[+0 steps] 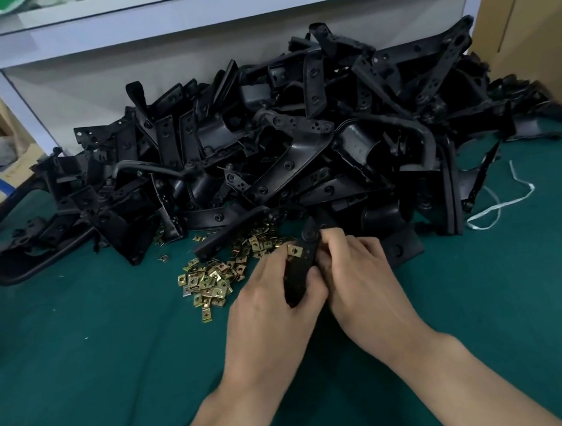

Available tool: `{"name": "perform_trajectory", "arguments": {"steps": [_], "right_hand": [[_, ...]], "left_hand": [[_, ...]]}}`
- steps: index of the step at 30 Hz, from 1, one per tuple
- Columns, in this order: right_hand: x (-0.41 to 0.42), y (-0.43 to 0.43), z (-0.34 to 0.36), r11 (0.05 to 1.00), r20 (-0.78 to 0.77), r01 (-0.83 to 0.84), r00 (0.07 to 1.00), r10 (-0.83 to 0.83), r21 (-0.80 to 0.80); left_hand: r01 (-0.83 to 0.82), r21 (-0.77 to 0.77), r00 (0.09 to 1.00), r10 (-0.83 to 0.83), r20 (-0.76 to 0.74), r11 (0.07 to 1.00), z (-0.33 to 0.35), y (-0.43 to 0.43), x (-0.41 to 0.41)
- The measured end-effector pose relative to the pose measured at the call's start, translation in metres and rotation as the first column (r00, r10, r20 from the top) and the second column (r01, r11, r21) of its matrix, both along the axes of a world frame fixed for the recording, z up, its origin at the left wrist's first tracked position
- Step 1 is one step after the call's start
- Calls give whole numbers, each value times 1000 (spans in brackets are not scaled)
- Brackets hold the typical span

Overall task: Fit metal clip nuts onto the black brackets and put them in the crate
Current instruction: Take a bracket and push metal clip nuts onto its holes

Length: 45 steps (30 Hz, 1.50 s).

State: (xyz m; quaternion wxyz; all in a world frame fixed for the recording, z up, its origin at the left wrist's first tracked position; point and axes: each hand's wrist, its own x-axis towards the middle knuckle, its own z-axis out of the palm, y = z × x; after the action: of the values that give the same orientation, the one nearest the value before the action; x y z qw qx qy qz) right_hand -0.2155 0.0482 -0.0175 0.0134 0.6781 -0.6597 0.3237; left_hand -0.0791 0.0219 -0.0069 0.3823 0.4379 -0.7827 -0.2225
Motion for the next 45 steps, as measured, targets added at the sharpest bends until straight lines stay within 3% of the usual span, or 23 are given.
{"name": "perform_trajectory", "arguments": {"steps": [6,11,14,16,19,22,26,37,41,45], "right_hand": [[1,0,-2,999,-18,-36,999,37,17],[-2,0,2,1000,20,-13,1000,12,24],[-7,-3,4,999,31,25,999,-26,29],[-12,-4,4,996,34,82,996,-83,31],[-16,-5,3,988,54,152,987,-153,28],[-17,-7,3,985,64,164,984,-167,49],[-17,-7,2,986,87,151,984,-157,72],[-16,-4,5,996,178,82,980,-84,19],[-16,-4,6,997,178,83,981,-82,1],[-17,-3,6,997,183,74,980,-74,7]], "left_hand": [[-8,-119,1000,12,29,993,0,-2,1],[61,-95,998,-58,32,994,0,-5,3],[37,-1,999,-37,-2,999,2,-10,8],[-113,-24,979,115,165,993,0,-20,14],[-277,-41,798,254,547,960,-6,-34,25],[-266,-28,750,225,622,964,-12,-40,29],[-236,-118,786,261,561,964,-6,-52,36],[-156,-125,928,189,320,980,-2,-54,42],[-115,19,993,115,-23,993,4,-49,34],[44,255,941,46,-335,966,9,-48,30]]}}
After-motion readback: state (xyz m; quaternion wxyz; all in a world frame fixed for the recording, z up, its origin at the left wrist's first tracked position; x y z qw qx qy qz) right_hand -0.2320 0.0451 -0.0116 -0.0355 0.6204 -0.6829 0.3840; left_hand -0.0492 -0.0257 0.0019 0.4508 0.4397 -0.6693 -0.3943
